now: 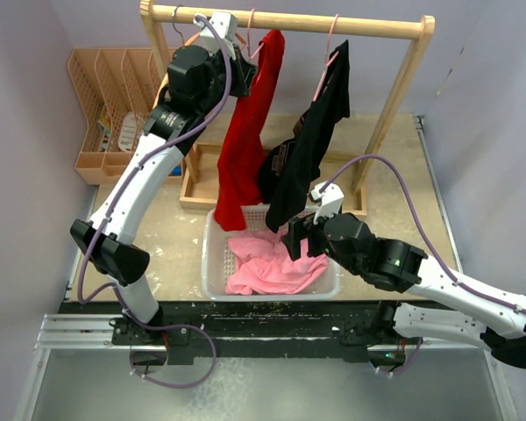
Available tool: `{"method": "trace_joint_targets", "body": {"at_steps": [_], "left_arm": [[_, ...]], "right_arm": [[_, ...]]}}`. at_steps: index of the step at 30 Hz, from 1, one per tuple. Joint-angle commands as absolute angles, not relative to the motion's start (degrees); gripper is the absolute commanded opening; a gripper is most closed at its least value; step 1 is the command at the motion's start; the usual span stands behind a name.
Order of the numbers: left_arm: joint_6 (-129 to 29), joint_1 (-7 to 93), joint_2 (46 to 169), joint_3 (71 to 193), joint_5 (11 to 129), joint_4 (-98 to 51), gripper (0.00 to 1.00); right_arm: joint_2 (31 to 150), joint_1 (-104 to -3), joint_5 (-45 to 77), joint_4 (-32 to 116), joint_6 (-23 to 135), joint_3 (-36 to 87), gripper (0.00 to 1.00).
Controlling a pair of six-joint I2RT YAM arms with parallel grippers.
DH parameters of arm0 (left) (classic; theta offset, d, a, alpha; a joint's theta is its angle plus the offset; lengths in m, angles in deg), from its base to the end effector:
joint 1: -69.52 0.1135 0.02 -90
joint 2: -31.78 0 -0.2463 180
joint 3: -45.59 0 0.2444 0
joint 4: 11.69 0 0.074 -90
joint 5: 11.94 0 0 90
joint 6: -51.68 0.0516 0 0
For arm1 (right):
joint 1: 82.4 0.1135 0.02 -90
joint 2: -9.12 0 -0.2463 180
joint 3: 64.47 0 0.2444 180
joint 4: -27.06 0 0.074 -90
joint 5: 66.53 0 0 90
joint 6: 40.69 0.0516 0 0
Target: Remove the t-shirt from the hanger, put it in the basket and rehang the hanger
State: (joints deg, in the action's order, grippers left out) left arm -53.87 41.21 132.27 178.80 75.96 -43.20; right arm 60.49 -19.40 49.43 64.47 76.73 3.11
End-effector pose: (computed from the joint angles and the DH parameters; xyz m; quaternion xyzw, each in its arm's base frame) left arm 0.3477 -0.1895 0.4904 0.0907 0.6937 -0.2787 0.6579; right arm 0.1169 0.1797 0.3306 -0.1248 0.8044 0.2601 0.5194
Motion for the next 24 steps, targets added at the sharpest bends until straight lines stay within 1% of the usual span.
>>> {"method": "trace_joint_targets", "body": {"at_steps": [1, 9, 11, 18, 24], "left_arm": [[-51.7, 41.0, 128.8, 177.8, 75.3, -35.6, 0.00], [-47.6, 41.0, 125.4, 176.6, 72.6, -31.8, 0.00], [-46.9, 41.0, 124.8, 176.7, 72.4, -31.8, 0.00], [-46.0, 41.0, 122.4, 176.5, 72.2, -32.5, 0.00], [-45.6, 41.0, 119.6, 174.4, 71.9, -34.1, 0.00]], "right_arm": [[60.6, -19.1, 49.3, 61.7, 75.8, 5.7, 0.86], [59.6, -19.1, 48.3, 60.2, 73.3, 6.9, 0.84], [59.6, -19.1, 48.2, 59.8, 71.9, 9.7, 0.84], [60.0, -19.1, 49.3, 58.3, 67.8, 13.3, 0.83], [59.5, -19.1, 49.9, 51.3, 64.2, 14.2, 0.82]]}}
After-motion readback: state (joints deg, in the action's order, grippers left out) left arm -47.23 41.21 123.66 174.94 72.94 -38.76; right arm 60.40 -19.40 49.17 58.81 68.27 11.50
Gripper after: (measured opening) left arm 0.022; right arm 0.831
